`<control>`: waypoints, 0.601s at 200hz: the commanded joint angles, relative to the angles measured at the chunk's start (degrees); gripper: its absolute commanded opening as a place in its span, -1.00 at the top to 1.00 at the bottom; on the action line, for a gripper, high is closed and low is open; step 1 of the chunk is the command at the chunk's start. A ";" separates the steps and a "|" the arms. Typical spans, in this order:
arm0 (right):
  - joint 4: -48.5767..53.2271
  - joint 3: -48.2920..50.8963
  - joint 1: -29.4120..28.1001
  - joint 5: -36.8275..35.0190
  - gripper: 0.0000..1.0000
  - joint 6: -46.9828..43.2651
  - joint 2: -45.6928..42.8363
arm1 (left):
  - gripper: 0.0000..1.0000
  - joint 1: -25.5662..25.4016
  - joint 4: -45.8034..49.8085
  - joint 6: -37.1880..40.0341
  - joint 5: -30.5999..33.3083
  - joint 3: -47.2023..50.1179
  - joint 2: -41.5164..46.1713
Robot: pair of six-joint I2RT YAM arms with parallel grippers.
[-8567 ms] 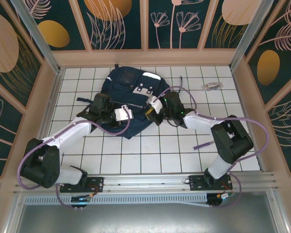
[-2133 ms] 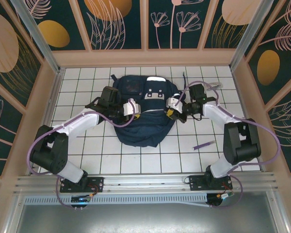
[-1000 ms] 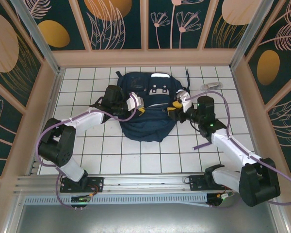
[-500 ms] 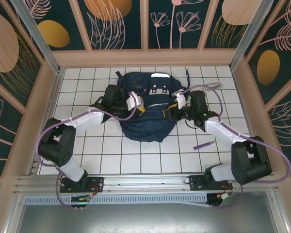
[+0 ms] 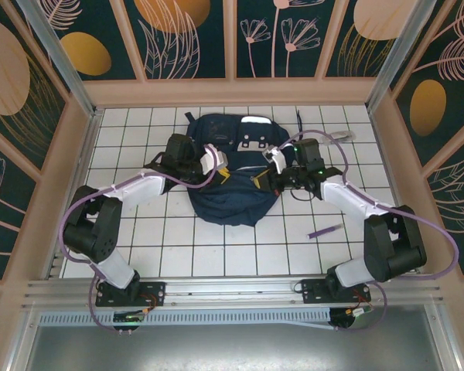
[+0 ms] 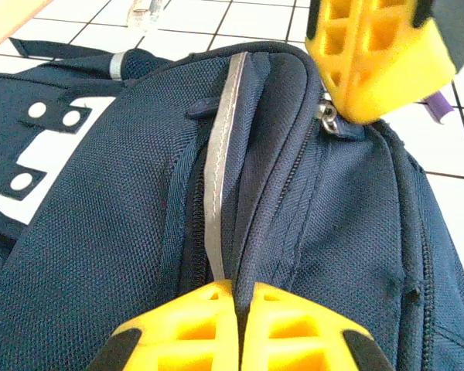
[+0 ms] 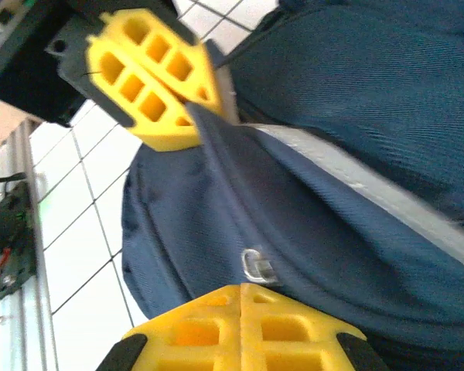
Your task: Pack the student bag
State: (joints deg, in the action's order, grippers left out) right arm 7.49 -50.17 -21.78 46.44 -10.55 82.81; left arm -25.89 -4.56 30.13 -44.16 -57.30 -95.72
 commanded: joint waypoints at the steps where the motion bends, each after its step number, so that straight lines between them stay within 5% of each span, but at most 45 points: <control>1: 0.47 -0.97 -2.38 1.64 0.62 0.38 1.00 | 1.00 -1.13 -6.08 -1.69 -5.99 -3.26 -0.43; 50: -9.81 0.34 -6.07 0.88 0.58 8.59 2.73 | 1.00 -1.18 -6.93 -2.66 -6.21 -2.56 -0.34; 97: -15.14 0.50 -7.09 3.53 0.21 11.55 -0.71 | 1.00 -1.18 -8.87 -3.84 -6.13 -1.81 -0.05; 108: -16.61 2.29 -6.79 -1.35 0.12 12.66 -4.53 | 1.00 -1.17 -9.12 -4.59 -6.11 -1.85 -0.02; 120: -17.83 5.64 -6.70 -15.45 0.04 15.21 -8.89 | 1.00 -1.18 -9.24 -6.03 -5.87 -2.35 -0.33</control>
State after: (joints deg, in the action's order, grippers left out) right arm -4.97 -48.60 -28.51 45.78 0.49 82.28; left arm -26.35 -7.35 27.09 -44.69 -57.78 -96.40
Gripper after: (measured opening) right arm 0.452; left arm 0.046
